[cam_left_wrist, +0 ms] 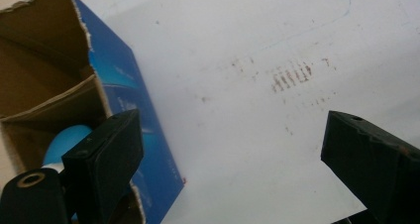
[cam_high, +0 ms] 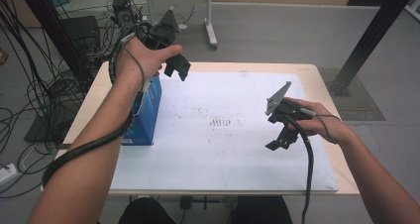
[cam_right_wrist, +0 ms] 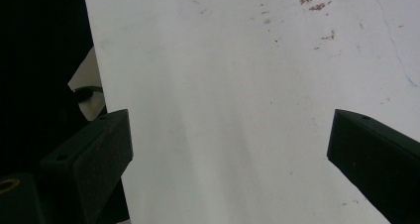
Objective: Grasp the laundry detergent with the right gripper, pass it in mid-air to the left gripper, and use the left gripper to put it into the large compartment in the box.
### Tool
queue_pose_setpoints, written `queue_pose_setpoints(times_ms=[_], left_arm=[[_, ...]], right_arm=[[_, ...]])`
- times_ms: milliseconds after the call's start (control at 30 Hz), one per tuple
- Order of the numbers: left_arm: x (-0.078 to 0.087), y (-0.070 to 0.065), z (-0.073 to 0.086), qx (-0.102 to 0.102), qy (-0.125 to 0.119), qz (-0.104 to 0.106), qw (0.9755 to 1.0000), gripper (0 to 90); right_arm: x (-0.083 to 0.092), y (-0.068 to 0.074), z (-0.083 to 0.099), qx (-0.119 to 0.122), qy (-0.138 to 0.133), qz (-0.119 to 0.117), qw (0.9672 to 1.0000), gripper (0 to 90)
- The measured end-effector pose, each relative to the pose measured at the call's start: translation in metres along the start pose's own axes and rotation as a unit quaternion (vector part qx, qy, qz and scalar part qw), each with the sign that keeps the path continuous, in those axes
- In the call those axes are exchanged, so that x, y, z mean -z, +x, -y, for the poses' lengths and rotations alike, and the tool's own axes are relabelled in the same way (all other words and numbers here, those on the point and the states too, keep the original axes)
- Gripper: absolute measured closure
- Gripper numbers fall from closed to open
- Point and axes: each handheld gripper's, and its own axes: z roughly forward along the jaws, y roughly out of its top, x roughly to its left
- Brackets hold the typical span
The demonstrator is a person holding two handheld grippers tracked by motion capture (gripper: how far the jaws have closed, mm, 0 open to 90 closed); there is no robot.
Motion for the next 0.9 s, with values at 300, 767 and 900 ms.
queue_pose_setpoints(times_ms=[300,767,900], left_arm=[[-0.034,-0.013,-0.002,-0.017,0.008,0.016,0.9997,10.3],[-0.081,-0.036,-0.010,-0.044,0.014,0.033,0.9984,11.1],[-0.095,-0.039,-0.011,-0.049,0.015,0.033,0.9981,11.6]], right_arm=[[0.007,-0.007,0.002,-0.018,-0.001,0.004,0.9998,3.2],[0.038,-0.021,-0.006,-0.033,-0.002,0.017,0.9993,3.2],[0.048,-0.023,-0.009,-0.035,-0.002,0.023,0.9991,3.1]])
